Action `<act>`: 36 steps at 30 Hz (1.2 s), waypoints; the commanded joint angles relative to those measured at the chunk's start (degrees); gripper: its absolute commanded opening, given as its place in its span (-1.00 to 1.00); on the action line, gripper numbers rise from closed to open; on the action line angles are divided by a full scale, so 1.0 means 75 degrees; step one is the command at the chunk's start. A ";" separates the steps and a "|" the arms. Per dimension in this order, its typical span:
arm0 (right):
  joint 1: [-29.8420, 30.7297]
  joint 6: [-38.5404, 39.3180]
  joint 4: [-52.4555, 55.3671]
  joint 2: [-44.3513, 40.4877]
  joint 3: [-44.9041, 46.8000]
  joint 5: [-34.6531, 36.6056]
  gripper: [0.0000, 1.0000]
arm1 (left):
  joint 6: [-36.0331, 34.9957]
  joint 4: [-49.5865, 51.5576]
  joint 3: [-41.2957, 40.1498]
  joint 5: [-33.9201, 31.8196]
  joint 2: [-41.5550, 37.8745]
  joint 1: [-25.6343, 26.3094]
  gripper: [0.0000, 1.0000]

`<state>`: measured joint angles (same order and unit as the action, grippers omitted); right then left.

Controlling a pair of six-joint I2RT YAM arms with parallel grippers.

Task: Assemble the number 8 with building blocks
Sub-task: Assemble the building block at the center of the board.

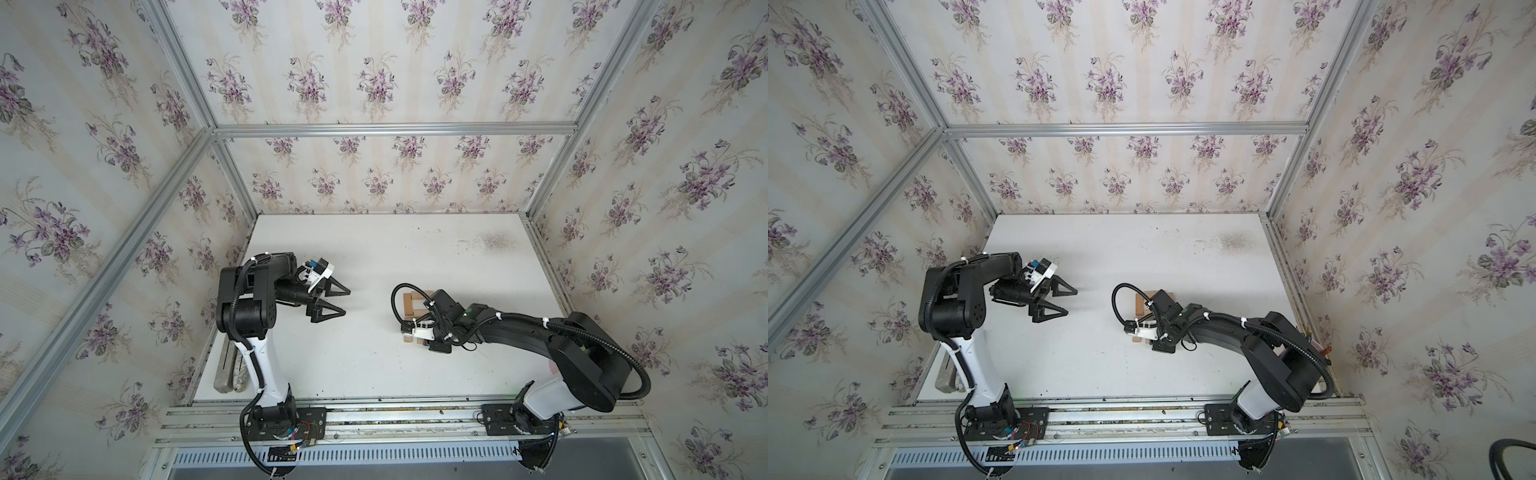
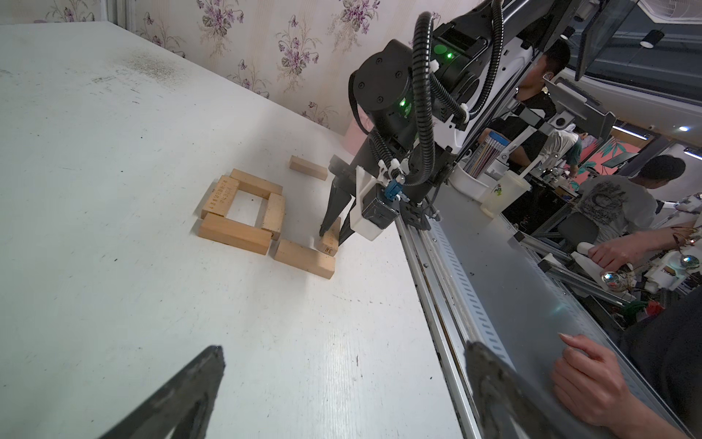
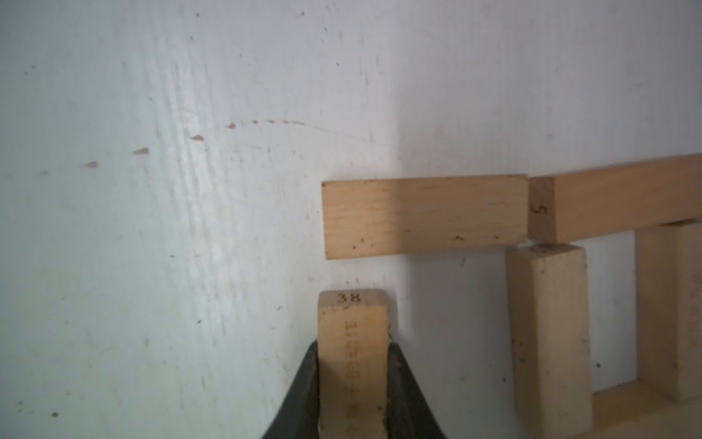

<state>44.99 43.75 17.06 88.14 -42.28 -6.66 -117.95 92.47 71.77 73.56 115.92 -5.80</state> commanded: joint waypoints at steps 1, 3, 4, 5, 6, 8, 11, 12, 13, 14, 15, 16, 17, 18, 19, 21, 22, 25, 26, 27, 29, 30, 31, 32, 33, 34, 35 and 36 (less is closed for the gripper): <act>-0.0011 0.0292 0.0287 0.0125 -0.0022 0.0196 -0.61 | -0.2923 0.1301 0.0018 0.0038 -0.0010 -0.0006 0.99; -0.0011 0.0300 0.0280 0.0139 -0.0058 0.0174 -0.61 | -0.2915 0.1303 0.0017 0.0035 -0.0017 -0.0004 0.99; -0.0010 0.0302 0.0320 0.0147 -0.0080 0.0157 -0.60 | -0.2918 0.1306 0.0018 0.0037 -0.0011 -0.0010 0.99; -0.0011 0.0320 0.0358 0.0149 -0.0102 0.0127 -0.60 | -0.2917 0.1308 0.0018 0.0038 -0.0019 -0.0002 0.99; -0.0011 0.0311 0.0350 0.0157 -0.0110 0.0116 -0.60 | -0.2918 0.1300 0.0017 0.0040 -0.0014 -0.0008 0.99; -0.0011 0.0314 0.0352 0.0173 -0.0150 0.0071 -0.60 | -0.2918 0.1306 0.0020 0.0039 -0.0012 -0.0008 0.99; -0.0011 0.0301 0.0347 0.0187 -0.0208 0.0021 -0.59 | -0.2929 0.1294 0.0024 0.0037 -0.0020 -0.0011 0.99; -0.0011 0.0307 0.0355 0.0201 -0.0220 0.0010 -0.59 | -0.2918 0.1303 0.0016 0.0042 -0.0011 -0.0002 0.99; -0.0002 0.0307 0.0362 0.0210 -0.0226 0.0008 -0.59 | -0.2927 0.1300 0.0020 0.0036 -0.0011 -0.0010 0.99; 0.0000 0.0307 0.0338 0.0213 -0.0212 0.0008 -0.58 | -0.2921 0.1301 0.0017 0.0037 -0.0011 -0.0008 0.99; -0.0002 0.0310 0.0336 0.0204 -0.0210 0.0008 -0.58 | -0.2925 0.1301 0.0017 0.0040 -0.0009 -0.0009 0.99; -0.0002 0.0321 0.0348 0.0202 -0.0220 -0.0009 -0.58 | -0.2917 0.1301 0.0022 0.0043 -0.0016 -0.0011 0.99; 0.0010 0.0330 0.0349 0.0210 -0.0223 -0.0015 -0.57 | -0.2924 0.1301 0.0026 0.0036 -0.0012 -0.0011 0.99; 0.0008 0.0345 0.0347 0.0211 -0.0233 -0.0025 -0.57 | -0.2915 0.1300 0.0017 0.0035 -0.0013 -0.0006 0.99; 0.0023 0.0356 0.0330 0.0213 -0.0256 -0.0027 -0.57 | -0.2915 0.1300 0.0019 0.0042 -0.0010 -0.0008 0.99; 0.0042 0.0385 0.0313 0.0219 -0.0257 -0.0003 -0.58 | -0.2920 0.1300 0.0019 0.0048 -0.0013 -0.0002 0.99; 0.0037 0.0434 0.0318 0.0225 -0.0257 0.0005 -0.59 | -0.2916 0.1300 0.0020 0.0047 -0.0011 -0.0011 0.99; 0.0058 0.0436 0.0327 0.0222 -0.0247 -0.0014 -0.62 | -0.2919 0.1306 0.0026 0.0042 -0.0011 -0.0010 0.99; 0.0062 0.0425 0.0329 0.0224 -0.0243 -0.0004 -0.62 | -0.2922 0.1301 0.0020 0.0044 -0.0011 -0.0003 0.99; 0.0078 0.0413 0.0337 0.0216 -0.0240 0.0001 -0.62 | -0.2915 0.1303 0.0021 0.0047 -0.0016 -0.0011 0.99; 0.0083 0.0424 0.0358 0.0220 -0.0245 -0.0009 -0.62 | -0.2916 0.1301 0.0012 0.0047 -0.0011 -0.0010 0.99; 0.0080 0.0416 0.0345 0.0214 -0.0249 0.0000 -0.61 | -0.2907 0.1302 0.0017 0.0043 -0.0010 -0.0011 0.99; 0.0087 0.0431 0.0328 0.0235 -0.0258 0.0000 -0.61 | -0.2916 0.1300 0.0026 0.0042 -0.0010 -0.0009 0.99; 0.0095 0.0425 0.0317 0.0241 -0.0263 0.0008 -0.61 | -0.2915 0.1308 0.0017 0.0039 -0.0011 -0.0010 0.99; 0.0092 0.0422 0.0311 0.0247 -0.0277 0.0008 -0.61 | -0.2914 0.1300 0.0017 0.0038 -0.0010 -0.0003 0.99; 0.0085 0.0425 0.0308 0.0241 -0.0291 0.0003 -0.61 | -0.2928 0.1295 0.0019 0.0038 -0.0013 -0.0007 0.99; 0.0106 0.0423 0.0302 0.0260 -0.0293 0.0006 -0.61 | -0.2913 0.1302 0.0017 0.0036 -0.0011 -0.0004 0.99; 0.0106 0.0416 0.0314 0.0254 -0.0298 0.0008 -0.61 | -0.2909 0.1310 0.0017 0.0047 -0.0013 -0.0008 0.99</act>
<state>45.65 46.15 18.31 89.69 -44.42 -6.81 -117.95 92.47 71.77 73.56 115.92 -5.80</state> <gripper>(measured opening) 0.211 0.996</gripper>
